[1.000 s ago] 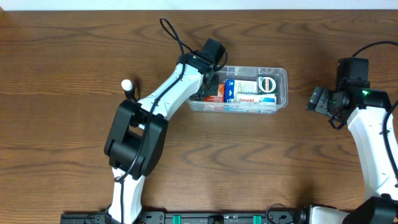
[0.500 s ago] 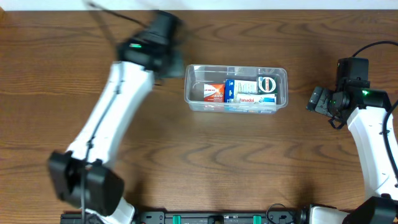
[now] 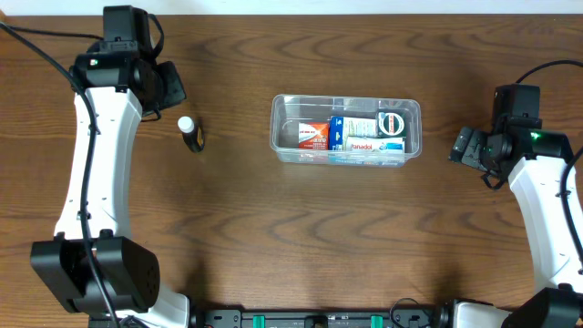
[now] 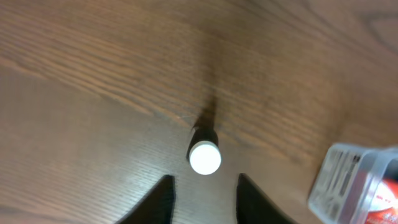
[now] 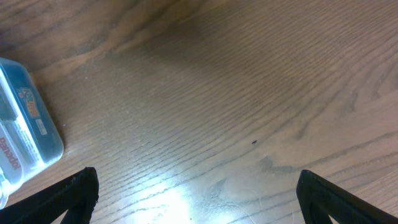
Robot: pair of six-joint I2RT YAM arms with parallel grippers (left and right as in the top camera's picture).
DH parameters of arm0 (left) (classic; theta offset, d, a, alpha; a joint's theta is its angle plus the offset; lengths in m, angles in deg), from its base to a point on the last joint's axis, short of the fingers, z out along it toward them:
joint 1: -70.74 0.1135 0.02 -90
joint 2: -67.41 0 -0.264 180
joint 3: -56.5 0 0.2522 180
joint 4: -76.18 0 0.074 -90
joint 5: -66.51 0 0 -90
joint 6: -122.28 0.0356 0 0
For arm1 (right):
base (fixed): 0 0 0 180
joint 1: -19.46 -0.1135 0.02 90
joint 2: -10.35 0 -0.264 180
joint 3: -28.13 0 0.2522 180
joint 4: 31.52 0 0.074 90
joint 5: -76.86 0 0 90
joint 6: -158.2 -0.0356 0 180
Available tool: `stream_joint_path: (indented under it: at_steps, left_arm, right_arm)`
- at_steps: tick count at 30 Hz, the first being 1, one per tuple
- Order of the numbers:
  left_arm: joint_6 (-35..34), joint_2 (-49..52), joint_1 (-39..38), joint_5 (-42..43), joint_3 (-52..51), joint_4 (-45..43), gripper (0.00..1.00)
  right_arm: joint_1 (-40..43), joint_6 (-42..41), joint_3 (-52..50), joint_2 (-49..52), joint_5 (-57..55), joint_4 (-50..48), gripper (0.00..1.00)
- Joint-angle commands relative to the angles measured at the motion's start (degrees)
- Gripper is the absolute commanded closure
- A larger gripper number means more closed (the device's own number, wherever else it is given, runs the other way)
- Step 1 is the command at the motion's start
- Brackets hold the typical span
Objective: Pack container
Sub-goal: 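Raise the left gripper and move it to the dark bottle, then lower the left gripper and grasp the dark bottle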
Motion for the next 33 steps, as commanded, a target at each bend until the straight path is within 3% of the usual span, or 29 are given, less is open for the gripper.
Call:
stream_joint_path:
  at_steps: [1,5,10,24,33]
  left_arm:
    - [6.99,0.37,0.17,0.72,0.00,-0.44,0.51]
    - [10.75,0.87,0.17,0.72,-1.40,-2.12,0.40]
    - [12.55,3.80,0.17,0.76,-2.25,-2.16,0.36]
    - [12.50,15.85,0.13,3.10,-2.43,-0.39,0.36]
    - [12.24,17.70,0.11,3.10,-2.49,1.09,0.38]
  right_arm:
    - [0.37,0.68,0.17,-0.26,-0.39,0.04,0.01]
    - [0.37,0.68,0.17,-0.26,-0.39,0.04,0.01]
    - [0.37,0.68,0.17,-0.26,-0.39,0.04,0.01]
    - [0.37,0.68,0.17,-0.26,-0.42,0.04,0.01]
    - [0.37,0.68,0.17,-0.26,-0.42,0.04,0.01]
